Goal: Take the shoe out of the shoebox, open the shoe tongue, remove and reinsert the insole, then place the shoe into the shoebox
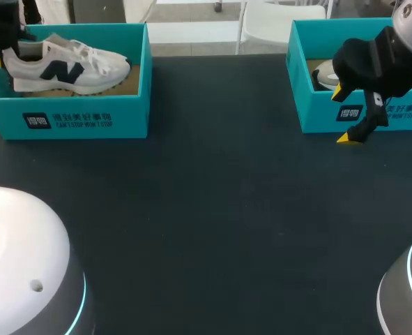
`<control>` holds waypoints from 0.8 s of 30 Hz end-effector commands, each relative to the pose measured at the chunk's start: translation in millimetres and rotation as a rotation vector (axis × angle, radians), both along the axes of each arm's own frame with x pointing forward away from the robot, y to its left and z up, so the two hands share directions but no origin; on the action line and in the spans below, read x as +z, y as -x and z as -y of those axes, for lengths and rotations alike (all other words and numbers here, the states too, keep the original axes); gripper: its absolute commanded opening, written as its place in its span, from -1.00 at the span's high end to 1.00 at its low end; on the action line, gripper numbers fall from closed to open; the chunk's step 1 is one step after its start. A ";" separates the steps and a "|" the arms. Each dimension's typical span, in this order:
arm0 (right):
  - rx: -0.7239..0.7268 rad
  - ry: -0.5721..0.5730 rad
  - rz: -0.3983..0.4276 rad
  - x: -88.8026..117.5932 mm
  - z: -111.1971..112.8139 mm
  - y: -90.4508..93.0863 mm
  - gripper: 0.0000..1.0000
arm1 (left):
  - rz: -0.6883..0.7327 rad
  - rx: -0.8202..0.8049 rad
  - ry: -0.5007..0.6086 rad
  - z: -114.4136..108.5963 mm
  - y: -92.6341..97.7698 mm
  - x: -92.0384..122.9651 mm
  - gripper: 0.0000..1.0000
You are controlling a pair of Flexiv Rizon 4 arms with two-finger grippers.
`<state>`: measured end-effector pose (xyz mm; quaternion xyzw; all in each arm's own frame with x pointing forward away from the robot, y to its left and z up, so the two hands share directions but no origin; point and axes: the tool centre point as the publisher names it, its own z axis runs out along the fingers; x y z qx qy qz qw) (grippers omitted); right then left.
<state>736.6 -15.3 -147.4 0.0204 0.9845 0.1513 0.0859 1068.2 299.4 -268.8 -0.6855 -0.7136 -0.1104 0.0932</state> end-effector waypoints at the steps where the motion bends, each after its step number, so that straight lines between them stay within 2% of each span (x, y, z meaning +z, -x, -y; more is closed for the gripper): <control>1: 0.000 0.004 -0.004 -0.4 -1.8 -2.6 -1.00 | 0.000 -0.010 0.001 0.0 1.7 -13.1 1.00; 12: 0.000 0.004 -0.004 -0.4 -1.8 -2.6 -1.00 | -0.021 -0.042 -0.009 0.5 16.2 -47.7 1.00; 24: 0.000 0.004 -0.004 -0.4 -1.8 -2.6 -1.00 | -0.073 -0.061 -0.017 10.0 16.8 -92.9 1.00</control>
